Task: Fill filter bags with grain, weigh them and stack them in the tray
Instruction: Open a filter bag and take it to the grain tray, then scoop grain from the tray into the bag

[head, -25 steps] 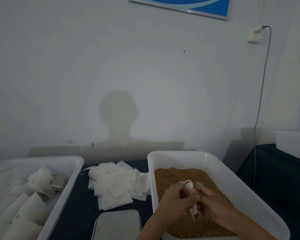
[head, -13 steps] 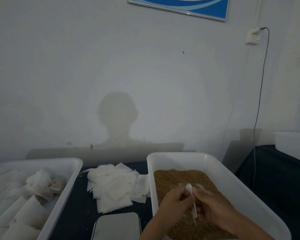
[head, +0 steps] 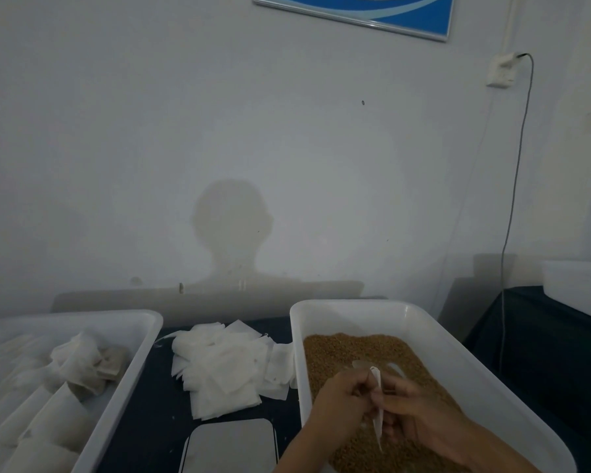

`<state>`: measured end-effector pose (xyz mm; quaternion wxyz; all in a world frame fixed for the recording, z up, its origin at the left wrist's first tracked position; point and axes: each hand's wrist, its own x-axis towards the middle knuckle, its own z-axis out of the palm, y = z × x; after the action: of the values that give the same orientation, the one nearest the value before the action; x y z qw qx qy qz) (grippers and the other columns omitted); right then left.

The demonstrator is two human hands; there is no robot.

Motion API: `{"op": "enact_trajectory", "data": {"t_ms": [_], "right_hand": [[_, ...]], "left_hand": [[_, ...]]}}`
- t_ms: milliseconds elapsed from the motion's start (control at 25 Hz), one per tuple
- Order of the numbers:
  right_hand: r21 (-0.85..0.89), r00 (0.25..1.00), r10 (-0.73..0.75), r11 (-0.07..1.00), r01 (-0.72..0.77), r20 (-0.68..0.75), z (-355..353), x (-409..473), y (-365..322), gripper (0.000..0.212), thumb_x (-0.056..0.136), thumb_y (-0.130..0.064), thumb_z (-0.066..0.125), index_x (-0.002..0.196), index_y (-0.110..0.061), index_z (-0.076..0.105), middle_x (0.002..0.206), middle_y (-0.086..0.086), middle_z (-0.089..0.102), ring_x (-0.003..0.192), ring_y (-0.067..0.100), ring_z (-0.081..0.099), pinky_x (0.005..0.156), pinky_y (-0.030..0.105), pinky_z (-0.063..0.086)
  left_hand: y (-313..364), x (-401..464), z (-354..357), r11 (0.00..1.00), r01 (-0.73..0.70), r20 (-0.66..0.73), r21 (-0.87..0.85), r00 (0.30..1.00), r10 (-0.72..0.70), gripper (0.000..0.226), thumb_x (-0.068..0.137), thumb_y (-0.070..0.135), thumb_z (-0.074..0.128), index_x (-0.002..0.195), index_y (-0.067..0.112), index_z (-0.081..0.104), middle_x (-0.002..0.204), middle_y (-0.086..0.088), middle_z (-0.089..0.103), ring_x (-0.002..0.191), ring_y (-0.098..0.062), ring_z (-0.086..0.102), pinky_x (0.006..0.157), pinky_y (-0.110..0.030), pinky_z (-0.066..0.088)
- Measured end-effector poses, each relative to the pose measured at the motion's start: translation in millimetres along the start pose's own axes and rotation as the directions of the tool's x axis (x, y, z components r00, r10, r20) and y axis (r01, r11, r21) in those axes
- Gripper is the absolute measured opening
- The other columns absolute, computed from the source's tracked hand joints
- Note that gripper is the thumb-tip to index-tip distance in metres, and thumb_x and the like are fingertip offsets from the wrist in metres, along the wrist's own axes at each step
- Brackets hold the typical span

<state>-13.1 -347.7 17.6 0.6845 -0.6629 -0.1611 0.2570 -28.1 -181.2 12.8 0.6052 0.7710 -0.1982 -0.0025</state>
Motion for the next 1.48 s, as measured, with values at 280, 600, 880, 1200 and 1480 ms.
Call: {"op": "enact_trajectory", "data": {"t_ms": [280, 600, 880, 1200, 1480], "right_hand": [[0.055, 1.000, -0.002, 0.999, 0.003, -0.012, -0.3, 2.6, 1.9, 0.055, 0.061, -0.027, 0.090, 0.110, -0.014, 0.070, 0.075, 0.020, 0.062, 0.052, 0.023, 0.057, 0.047, 0.029, 0.046], [0.061, 1.000, 0.002, 0.998, -0.002, 0.002, 3.4, -0.4, -3.7, 0.057, 0.059, -0.017, 0.085, 0.111, -0.002, 0.065, 0.076, 0.020, 0.052, 0.052, 0.023, 0.055, 0.047, 0.028, 0.046], [0.045, 1.000, -0.008, 0.999, 0.008, 0.000, 6.8, -3.9, -5.0, 0.038, 0.081, 0.005, 0.057, 0.118, 0.008, 0.052, 0.067, 0.015, 0.057, 0.053, 0.018, 0.054, 0.048, 0.026, 0.046], [0.081, 0.999, -0.038, 0.996, 0.040, -0.027, 4.3, -1.4, -2.9, 0.040, 0.081, -0.010, 0.061, 0.118, 0.001, 0.053, 0.075, 0.019, 0.056, 0.056, 0.022, 0.056, 0.049, 0.029, 0.048], [0.069, 0.999, -0.040, 0.997, 0.042, -0.033, 4.0, -2.3, 1.5, 0.021, 0.091, -0.020, 0.055, 0.102, -0.002, 0.060, 0.073, 0.017, 0.058, 0.057, 0.022, 0.057, 0.048, 0.027, 0.048]], "left_hand": [[1.9, -0.3, -0.1, 0.997, 0.035, 0.039, -0.075, 0.999, -0.032, 0.052, 0.086, -0.005, 0.052, 0.052, 0.034, 0.058, 0.054, 0.010, 0.062, 0.053, -0.002, 0.059, 0.051, -0.016, 0.044], [7.5, -1.1, -3.6, 0.990, 0.067, 0.049, -0.123, 0.997, -0.061, 0.046, 0.091, -0.001, 0.051, 0.057, 0.030, 0.060, 0.061, 0.000, 0.064, 0.058, -0.015, 0.062, 0.058, -0.025, 0.049], [7.8, -2.7, -2.0, 0.998, 0.057, 0.003, -0.034, 0.998, -0.057, 0.036, 0.094, 0.006, 0.052, 0.062, 0.022, 0.052, 0.061, -0.002, 0.057, 0.059, -0.016, 0.054, 0.059, -0.024, 0.044], [15.6, -6.6, -2.8, 0.999, 0.012, -0.016, -0.035, 1.000, -0.012, 0.021, 0.094, 0.005, 0.053, 0.075, 0.011, 0.058, 0.076, -0.014, 0.063, 0.072, -0.028, 0.063, 0.073, -0.041, 0.054], [19.6, -10.2, -3.8, 0.996, 0.053, 0.028, -0.076, 0.998, -0.051, 0.029, 0.096, 0.003, 0.048, 0.071, 0.015, 0.059, 0.066, -0.004, 0.066, 0.059, -0.016, 0.064, 0.057, -0.025, 0.051]]}}
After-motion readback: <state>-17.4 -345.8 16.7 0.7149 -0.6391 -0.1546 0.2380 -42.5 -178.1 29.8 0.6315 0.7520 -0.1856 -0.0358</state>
